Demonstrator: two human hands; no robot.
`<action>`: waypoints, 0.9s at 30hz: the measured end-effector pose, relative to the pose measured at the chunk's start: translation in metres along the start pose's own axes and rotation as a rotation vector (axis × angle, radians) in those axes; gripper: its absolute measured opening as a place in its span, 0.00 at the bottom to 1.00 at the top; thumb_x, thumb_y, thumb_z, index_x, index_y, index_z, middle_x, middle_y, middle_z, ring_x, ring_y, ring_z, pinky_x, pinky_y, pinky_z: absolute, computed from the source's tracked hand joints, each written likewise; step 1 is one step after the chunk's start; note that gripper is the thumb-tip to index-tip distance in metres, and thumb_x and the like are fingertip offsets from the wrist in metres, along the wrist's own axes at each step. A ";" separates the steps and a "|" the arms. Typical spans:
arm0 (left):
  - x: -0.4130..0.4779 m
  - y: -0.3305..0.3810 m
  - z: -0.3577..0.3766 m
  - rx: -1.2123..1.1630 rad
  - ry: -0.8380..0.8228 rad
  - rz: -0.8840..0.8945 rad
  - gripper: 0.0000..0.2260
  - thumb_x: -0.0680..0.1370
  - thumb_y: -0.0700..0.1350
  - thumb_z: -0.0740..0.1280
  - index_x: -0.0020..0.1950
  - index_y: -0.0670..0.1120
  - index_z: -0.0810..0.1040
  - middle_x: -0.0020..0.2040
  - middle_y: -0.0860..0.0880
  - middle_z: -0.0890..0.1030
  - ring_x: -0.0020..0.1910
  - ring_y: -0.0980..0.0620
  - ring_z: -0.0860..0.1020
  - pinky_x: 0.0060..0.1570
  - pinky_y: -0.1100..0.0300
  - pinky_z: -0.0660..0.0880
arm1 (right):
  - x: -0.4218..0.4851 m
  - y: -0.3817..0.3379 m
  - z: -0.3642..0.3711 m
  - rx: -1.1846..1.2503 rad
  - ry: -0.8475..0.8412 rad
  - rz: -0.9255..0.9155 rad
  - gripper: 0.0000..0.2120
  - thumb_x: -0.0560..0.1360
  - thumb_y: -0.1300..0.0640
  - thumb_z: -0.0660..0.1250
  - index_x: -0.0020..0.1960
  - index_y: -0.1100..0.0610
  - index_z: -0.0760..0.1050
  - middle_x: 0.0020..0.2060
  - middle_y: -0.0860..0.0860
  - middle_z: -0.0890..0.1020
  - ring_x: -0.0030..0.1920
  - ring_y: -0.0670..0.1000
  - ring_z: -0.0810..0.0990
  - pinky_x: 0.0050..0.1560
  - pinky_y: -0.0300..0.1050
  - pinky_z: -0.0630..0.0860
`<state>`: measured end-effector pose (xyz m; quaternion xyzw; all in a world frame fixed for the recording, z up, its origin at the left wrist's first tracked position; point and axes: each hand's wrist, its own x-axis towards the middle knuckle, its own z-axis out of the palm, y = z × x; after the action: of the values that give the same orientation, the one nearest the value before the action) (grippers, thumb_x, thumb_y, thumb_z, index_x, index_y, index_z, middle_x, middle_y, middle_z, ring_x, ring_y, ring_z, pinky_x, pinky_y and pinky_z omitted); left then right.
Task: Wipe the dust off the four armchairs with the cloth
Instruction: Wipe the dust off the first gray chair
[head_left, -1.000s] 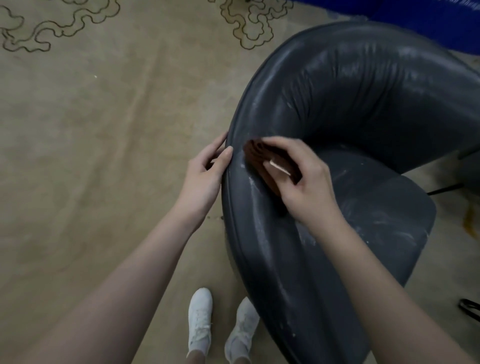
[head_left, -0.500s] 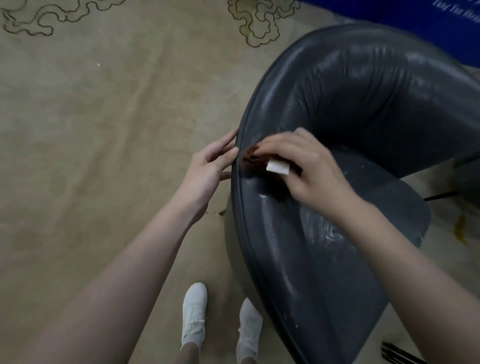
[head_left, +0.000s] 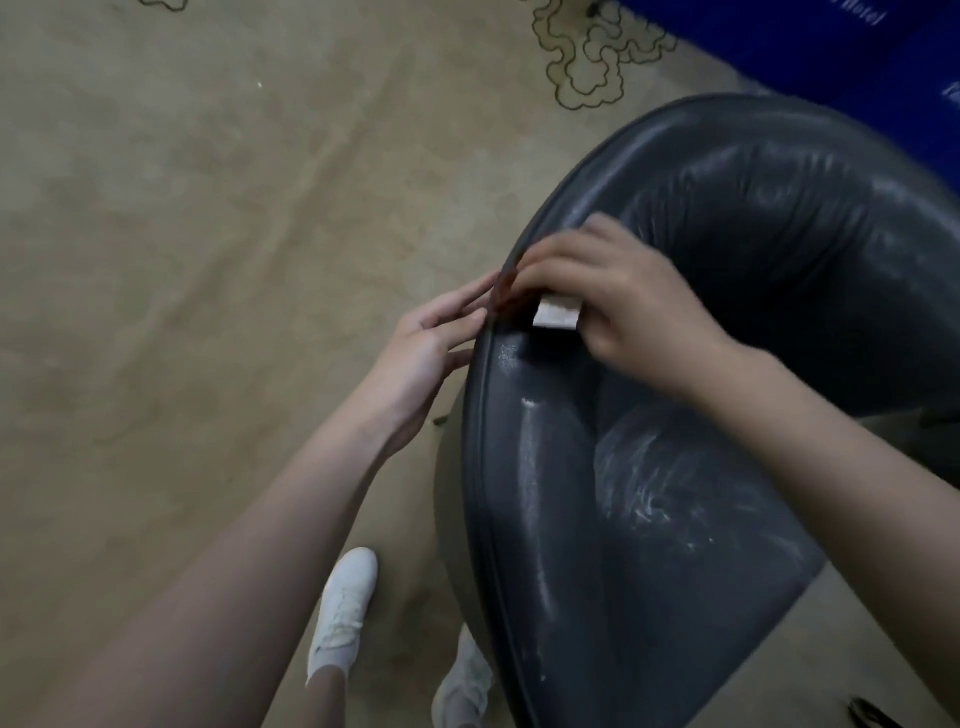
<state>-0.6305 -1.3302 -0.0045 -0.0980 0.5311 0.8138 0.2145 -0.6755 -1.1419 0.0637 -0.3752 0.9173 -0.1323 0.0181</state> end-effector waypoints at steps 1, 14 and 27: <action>-0.001 -0.001 0.002 -0.008 0.013 0.004 0.18 0.81 0.35 0.60 0.66 0.51 0.76 0.60 0.54 0.83 0.63 0.56 0.78 0.62 0.57 0.74 | 0.004 0.006 -0.001 -0.001 0.031 0.040 0.23 0.68 0.72 0.58 0.58 0.56 0.80 0.56 0.51 0.81 0.48 0.57 0.72 0.40 0.59 0.76; -0.010 -0.008 0.013 -0.067 0.138 0.030 0.13 0.80 0.37 0.63 0.64 0.46 0.78 0.60 0.47 0.82 0.59 0.52 0.81 0.57 0.61 0.76 | -0.014 -0.004 0.008 0.111 -0.011 -0.061 0.21 0.72 0.67 0.55 0.58 0.57 0.80 0.56 0.49 0.81 0.44 0.56 0.71 0.45 0.50 0.73; -0.031 -0.015 0.009 0.106 0.200 0.077 0.19 0.76 0.43 0.69 0.67 0.45 0.77 0.63 0.46 0.81 0.63 0.49 0.78 0.64 0.53 0.74 | -0.056 -0.037 0.030 0.209 0.030 -0.106 0.22 0.69 0.74 0.60 0.58 0.59 0.81 0.57 0.51 0.81 0.46 0.60 0.76 0.51 0.43 0.69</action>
<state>-0.5952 -1.3240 -0.0011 -0.1467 0.5955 0.7784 0.1341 -0.6066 -1.1354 0.0402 -0.4174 0.8774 -0.2337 0.0362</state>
